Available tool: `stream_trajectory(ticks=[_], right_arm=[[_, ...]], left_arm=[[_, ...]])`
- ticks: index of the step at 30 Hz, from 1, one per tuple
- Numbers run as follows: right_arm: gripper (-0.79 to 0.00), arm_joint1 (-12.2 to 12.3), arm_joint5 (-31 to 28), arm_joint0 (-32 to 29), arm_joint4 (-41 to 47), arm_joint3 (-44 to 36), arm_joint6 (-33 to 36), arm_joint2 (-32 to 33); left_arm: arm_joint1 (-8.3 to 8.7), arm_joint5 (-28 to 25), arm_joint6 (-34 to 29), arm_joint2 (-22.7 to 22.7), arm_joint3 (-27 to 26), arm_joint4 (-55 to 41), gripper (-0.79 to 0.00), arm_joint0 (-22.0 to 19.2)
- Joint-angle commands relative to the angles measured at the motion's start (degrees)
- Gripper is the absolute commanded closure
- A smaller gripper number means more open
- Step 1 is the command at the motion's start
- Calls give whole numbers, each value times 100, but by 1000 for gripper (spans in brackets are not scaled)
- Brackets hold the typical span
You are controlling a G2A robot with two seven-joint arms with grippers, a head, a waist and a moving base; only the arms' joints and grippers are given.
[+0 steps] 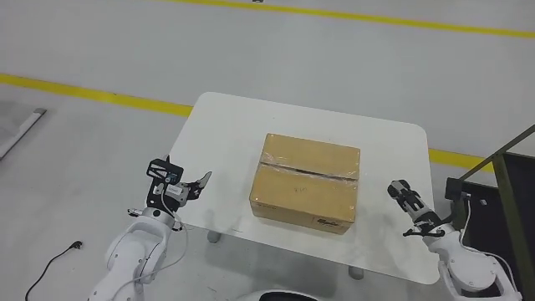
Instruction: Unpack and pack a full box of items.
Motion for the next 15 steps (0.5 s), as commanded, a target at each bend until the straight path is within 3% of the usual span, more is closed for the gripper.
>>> stream_trajectory(ticks=[1,2,3,4,5,6,15], right_arm=[[0,-26,35,14,440,-40,67,-52],[0,-40,70,16,709,-54,102,-63],[-62,-49,109,16,893,-70,165,-74],[-249,-58,166,19,1122,-74,251,-87],[-339,-62,224,27,1290,-70,334,-88],[-366,-64,247,39,1386,-67,373,-78],[-366,-108,426,253,1773,175,588,-328]], left_arm=[[0,0,0,0,0,0,-785,0],[0,0,0,0,0,0,-785,0],[0,0,0,0,0,0,-785,0],[0,0,0,0,0,0,-785,0],[0,0,0,0,0,0,-785,0],[0,0,0,0,0,0,-785,0],[0,0,0,0,0,0,-785,0]])
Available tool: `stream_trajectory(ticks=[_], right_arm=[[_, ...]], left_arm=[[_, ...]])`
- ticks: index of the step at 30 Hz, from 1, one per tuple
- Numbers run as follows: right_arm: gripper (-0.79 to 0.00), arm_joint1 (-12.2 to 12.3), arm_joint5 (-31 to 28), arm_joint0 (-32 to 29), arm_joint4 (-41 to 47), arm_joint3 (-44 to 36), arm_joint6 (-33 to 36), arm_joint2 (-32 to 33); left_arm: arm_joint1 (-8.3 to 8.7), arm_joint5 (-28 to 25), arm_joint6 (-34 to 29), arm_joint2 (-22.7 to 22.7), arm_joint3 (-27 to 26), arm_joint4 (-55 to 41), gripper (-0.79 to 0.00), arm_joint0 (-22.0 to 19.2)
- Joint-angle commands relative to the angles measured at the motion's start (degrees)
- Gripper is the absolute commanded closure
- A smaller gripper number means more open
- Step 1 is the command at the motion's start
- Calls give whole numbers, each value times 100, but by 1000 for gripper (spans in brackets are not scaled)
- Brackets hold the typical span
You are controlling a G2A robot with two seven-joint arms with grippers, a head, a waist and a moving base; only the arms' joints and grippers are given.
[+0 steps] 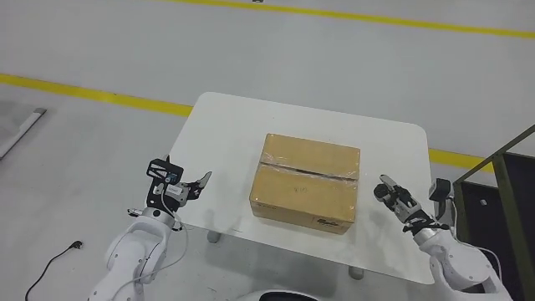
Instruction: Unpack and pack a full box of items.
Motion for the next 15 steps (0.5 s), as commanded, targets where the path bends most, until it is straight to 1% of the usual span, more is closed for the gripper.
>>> stream_trajectory(ticks=[1,2,7,12,15], right_arm=[[-357,-7,24,80,-42,77,-2,-72],[-342,-12,23,116,-51,100,-12,-113],[-332,-37,23,282,-77,235,-30,-277],[-348,-43,111,462,-214,354,21,-392],[-339,-53,114,574,-255,448,3,-458]], left_arm=[[0,0,0,0,0,0,-785,0],[0,0,0,0,0,0,-785,0],[0,0,0,0,0,0,-785,0],[0,0,0,0,0,0,-785,0],[0,0,0,0,0,0,-785,0]])
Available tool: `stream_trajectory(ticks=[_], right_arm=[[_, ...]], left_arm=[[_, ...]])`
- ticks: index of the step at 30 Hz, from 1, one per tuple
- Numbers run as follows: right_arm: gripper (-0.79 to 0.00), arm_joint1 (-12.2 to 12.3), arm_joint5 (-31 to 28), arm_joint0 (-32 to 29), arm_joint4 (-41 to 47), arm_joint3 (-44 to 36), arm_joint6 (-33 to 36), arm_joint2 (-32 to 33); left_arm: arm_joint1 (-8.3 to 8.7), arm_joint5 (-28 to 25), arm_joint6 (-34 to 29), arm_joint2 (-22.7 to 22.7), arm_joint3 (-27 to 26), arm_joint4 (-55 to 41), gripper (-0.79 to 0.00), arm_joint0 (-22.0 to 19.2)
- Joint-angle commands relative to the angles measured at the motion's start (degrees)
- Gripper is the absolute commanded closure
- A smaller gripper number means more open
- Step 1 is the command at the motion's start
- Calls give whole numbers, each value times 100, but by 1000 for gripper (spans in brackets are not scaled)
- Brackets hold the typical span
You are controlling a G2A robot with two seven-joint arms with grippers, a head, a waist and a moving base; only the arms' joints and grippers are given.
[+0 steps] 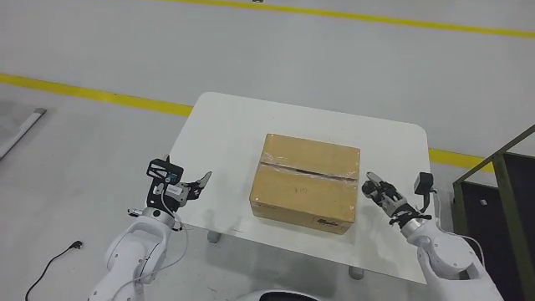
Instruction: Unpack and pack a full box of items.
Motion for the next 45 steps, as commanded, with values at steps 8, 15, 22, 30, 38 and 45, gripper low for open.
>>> stream_trajectory(ticks=[8,15,22,30,38,45], right_arm=[[0,-16,-28,189,-146,146,7,-133],[0,13,-54,178,-301,-149,-25,42],[0,65,94,219,-559,-848,163,238],[0,62,-217,629,-903,-1079,314,-26],[0,49,-740,770,-1067,-907,254,-163],[0,49,-740,770,-1067,-907,254,-163]], left_arm=[[0,0,0,0,0,0,-785,0],[0,0,0,0,0,0,-785,0],[0,0,0,0,0,0,-785,0],[0,0,0,0,0,0,-785,0],[0,0,0,0,0,0,-785,0],[0,0,0,0,0,0,-785,0]])
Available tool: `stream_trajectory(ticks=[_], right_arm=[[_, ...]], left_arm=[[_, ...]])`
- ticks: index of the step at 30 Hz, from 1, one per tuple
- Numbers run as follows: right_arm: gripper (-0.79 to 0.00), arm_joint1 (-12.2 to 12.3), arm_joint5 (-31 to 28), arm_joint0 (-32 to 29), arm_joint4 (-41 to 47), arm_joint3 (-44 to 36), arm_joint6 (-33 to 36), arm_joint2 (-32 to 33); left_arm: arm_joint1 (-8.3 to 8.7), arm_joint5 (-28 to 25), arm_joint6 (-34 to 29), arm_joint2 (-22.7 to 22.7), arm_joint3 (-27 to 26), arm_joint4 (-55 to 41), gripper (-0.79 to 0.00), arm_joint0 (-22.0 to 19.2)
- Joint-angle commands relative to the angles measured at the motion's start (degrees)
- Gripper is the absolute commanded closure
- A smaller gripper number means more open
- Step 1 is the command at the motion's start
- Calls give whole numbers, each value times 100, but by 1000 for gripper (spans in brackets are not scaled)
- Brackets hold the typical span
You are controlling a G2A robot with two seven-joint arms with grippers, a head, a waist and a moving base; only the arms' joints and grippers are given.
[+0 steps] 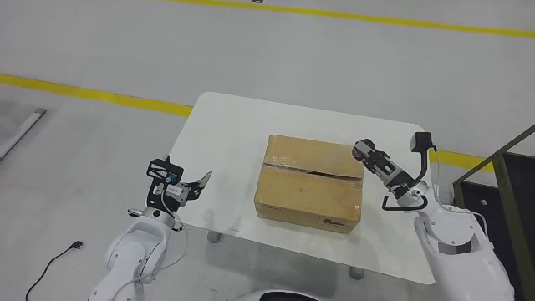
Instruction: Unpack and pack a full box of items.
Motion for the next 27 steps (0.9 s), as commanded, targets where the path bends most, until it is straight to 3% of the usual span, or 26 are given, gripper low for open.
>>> stream_trajectory(ticks=[1,6,15,20,27], right_arm=[[0,0,0,0,0,0,0,0],[0,19,-13,164,-478,-209,244,-151],[0,-29,134,1110,-716,-155,690,-781],[0,-46,95,1577,-945,-98,955,-1058],[0,-43,90,1599,-1002,-89,965,-1064]], left_arm=[[0,0,0,0,0,0,-785,0],[-21,-149,117,261,-74,80,-785,-95],[-116,-726,319,1112,22,-5,-785,-704],[-121,-737,311,1135,36,-26,-785,-729],[-121,-737,311,1135,36,-26,-785,-729]])
